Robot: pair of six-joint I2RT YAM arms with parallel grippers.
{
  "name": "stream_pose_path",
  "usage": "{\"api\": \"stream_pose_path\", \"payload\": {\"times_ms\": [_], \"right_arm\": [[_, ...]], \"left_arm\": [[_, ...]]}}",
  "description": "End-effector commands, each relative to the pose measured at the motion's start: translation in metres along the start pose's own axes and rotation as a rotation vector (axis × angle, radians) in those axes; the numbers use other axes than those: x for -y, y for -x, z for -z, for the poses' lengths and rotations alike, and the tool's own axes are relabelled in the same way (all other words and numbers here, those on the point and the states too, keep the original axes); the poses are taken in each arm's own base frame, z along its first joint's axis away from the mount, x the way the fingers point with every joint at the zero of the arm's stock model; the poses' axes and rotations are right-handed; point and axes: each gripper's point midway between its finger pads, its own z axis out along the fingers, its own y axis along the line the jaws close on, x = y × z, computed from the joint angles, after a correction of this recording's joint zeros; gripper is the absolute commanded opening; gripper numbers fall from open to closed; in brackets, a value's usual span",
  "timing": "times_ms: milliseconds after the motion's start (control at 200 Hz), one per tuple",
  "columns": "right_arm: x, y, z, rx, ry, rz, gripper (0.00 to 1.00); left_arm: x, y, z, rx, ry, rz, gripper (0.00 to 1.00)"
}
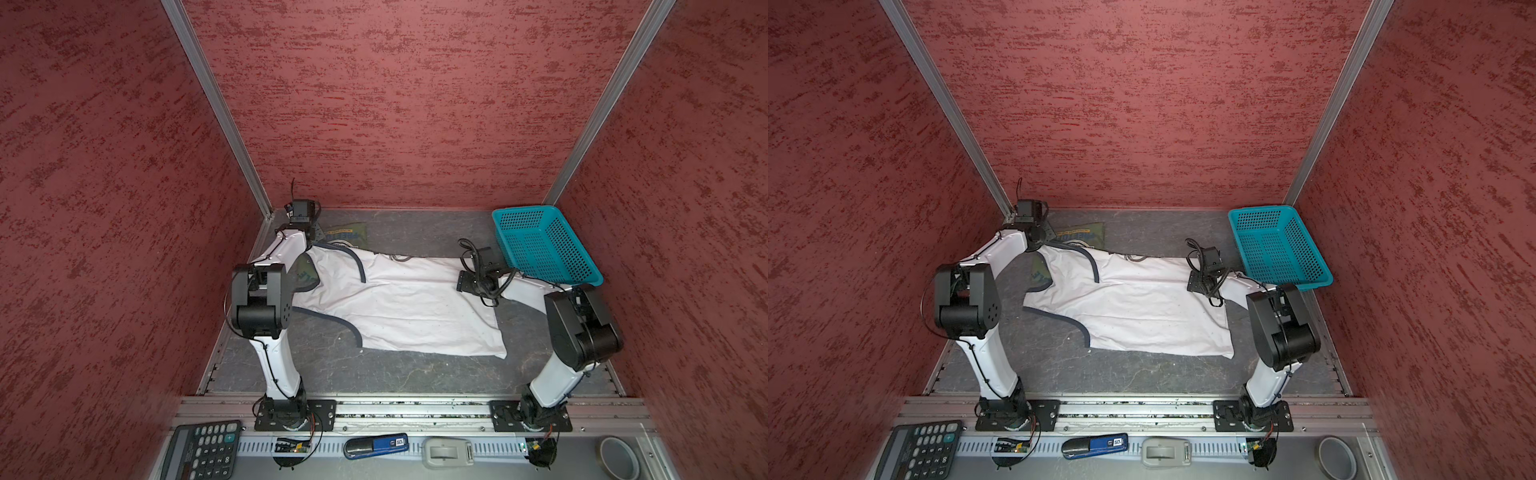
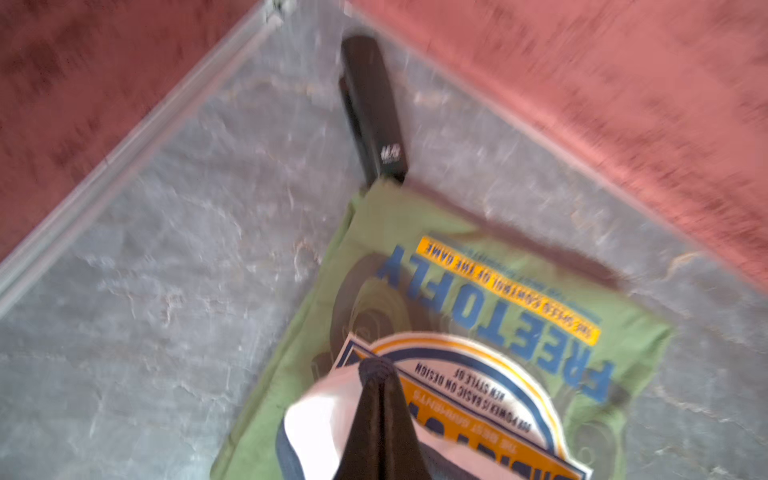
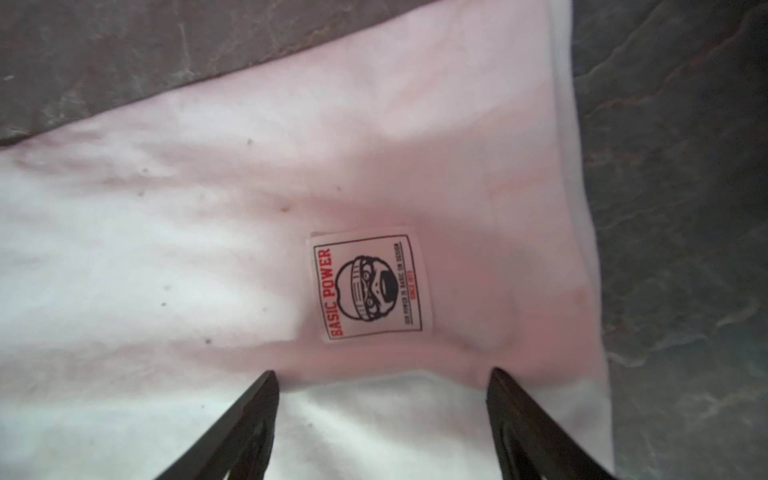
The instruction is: Fold and stack the tank tops
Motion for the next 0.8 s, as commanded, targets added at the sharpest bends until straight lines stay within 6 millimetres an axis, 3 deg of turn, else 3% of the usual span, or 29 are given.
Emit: {"api": "stream_pose_path", "payload": {"times_ms": [0, 170, 306, 581, 796], "right_arm": [[0.024, 0.007, -0.006, 0.003, -0.092, -0.049, 0.80], [0.042, 0.009, -0.012, -0.005, -0.156, -0.081, 0.79], [0.047, 0.014, -0.014, -0.003, -0.169, -0.097, 0.79], [0.058, 0.028, -0.016, 0.012, -0.187, -0.126, 0.79], [0.047, 0.046, -0.005, 0.045, -0.138, -0.121, 0.79]], "left_arm": [[0.002, 0.025, 0.001, 0.153, -0.027, -0.007, 0.00], [-0.010, 0.021, -0.014, 0.183, -0.028, 0.038, 0.00], [-0.007, 0.018, -0.023, 0.215, -0.067, 0.028, 0.00], [-0.006, 0.015, -0.023, 0.194, -0.063, -0.023, 0.00], [-0.007, -0.006, -0.017, 0.092, -0.089, -0.029, 0.00]]}}
